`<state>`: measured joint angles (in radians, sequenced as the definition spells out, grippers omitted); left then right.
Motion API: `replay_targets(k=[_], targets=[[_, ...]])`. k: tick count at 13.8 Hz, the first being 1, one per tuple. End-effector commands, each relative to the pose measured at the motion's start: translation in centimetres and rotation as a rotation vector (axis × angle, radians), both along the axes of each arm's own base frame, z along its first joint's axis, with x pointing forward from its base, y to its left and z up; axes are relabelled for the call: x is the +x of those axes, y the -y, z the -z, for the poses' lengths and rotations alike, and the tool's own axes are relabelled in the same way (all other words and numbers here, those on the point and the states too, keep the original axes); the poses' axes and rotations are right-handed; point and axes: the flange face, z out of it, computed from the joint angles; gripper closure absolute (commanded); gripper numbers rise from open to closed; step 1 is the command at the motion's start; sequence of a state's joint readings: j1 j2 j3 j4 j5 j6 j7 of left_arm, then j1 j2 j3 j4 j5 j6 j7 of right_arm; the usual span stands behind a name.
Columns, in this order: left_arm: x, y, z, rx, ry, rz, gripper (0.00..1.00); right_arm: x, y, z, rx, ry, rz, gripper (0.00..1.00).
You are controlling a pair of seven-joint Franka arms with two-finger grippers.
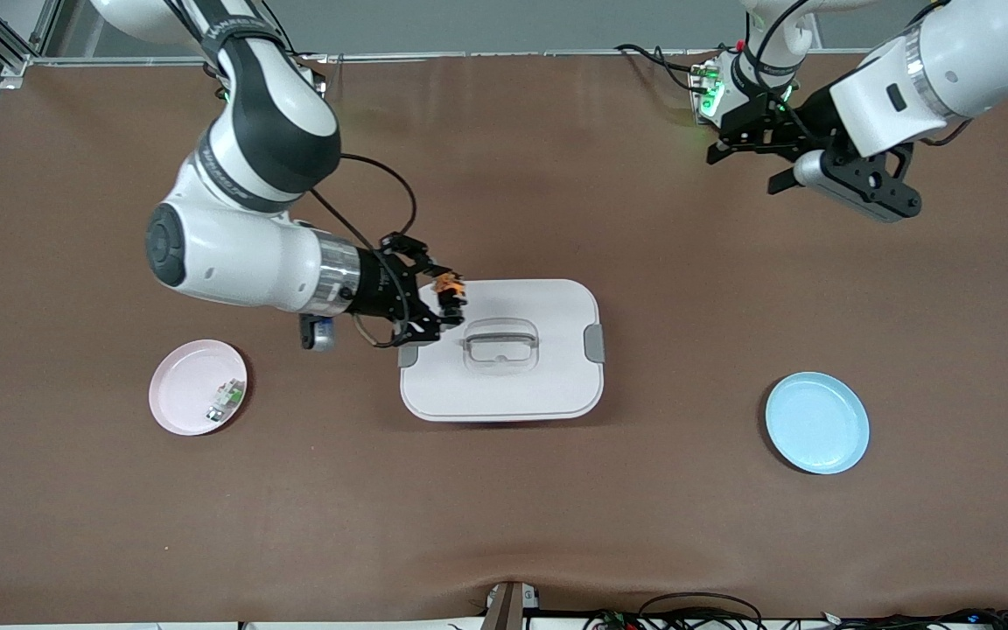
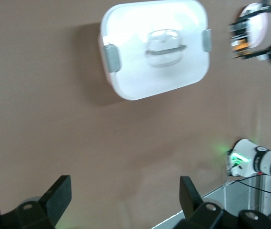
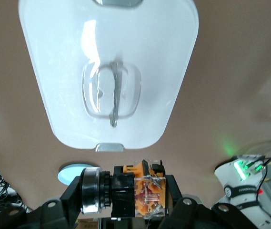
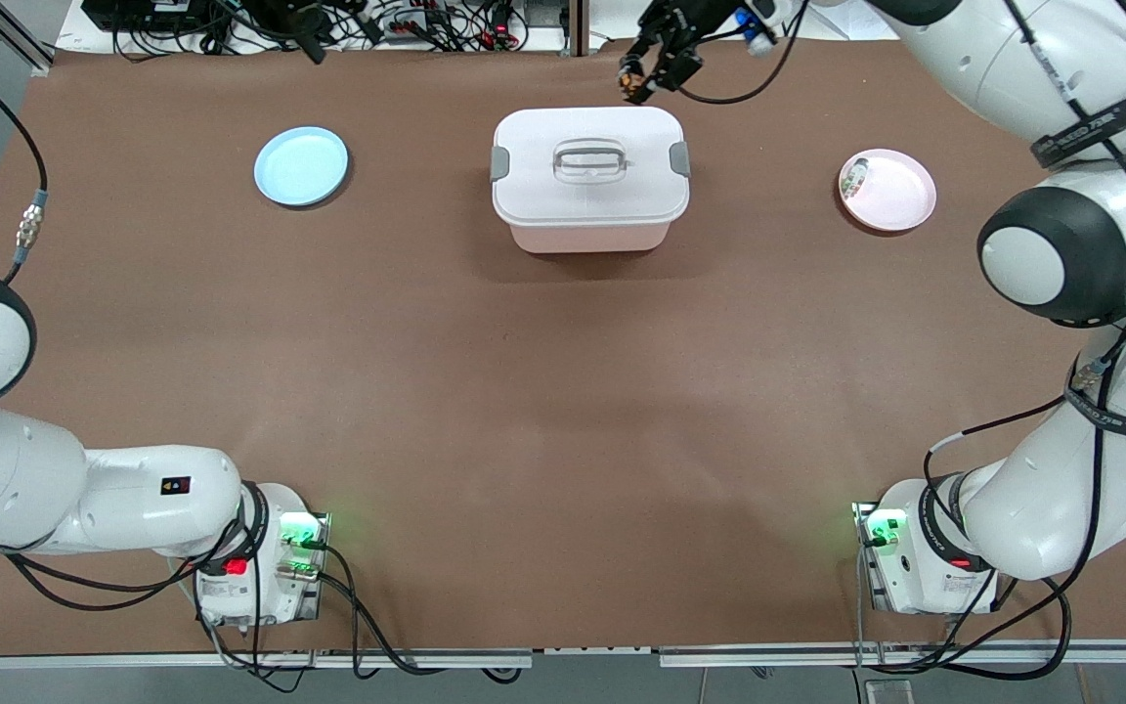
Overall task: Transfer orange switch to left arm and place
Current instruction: 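Lift the switch over the box with the right gripper while the left gripper approaches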
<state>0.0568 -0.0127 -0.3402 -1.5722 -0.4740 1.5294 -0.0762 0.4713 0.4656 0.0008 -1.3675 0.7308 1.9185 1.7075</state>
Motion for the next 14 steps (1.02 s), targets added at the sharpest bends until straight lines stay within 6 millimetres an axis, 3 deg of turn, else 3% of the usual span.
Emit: replay_targets(k=[1,5,10,14], targets=[[0.3,2.8,-0.1,-0.051,0.037,0.027,0.00,0.8,-3.2,-1.3,0.052,-0.042,0.059,1.00],[2.0,5.9,2.8,-0.115,0.028,0.035,0.00,0.4,-7.3,-2.4,0.074,-0.043,0.133,1.00],[4.1,5.9,4.2,-0.225,0.023,-0.047,0.00,-1.5,-10.8,-4.3,0.104,-0.050,0.187,1.00],[6.2,5.8,6.4,-0.294,0.007,-0.095,0.00,-2.2,-11.7,-4.9,0.110,-0.049,0.188,1.00]])
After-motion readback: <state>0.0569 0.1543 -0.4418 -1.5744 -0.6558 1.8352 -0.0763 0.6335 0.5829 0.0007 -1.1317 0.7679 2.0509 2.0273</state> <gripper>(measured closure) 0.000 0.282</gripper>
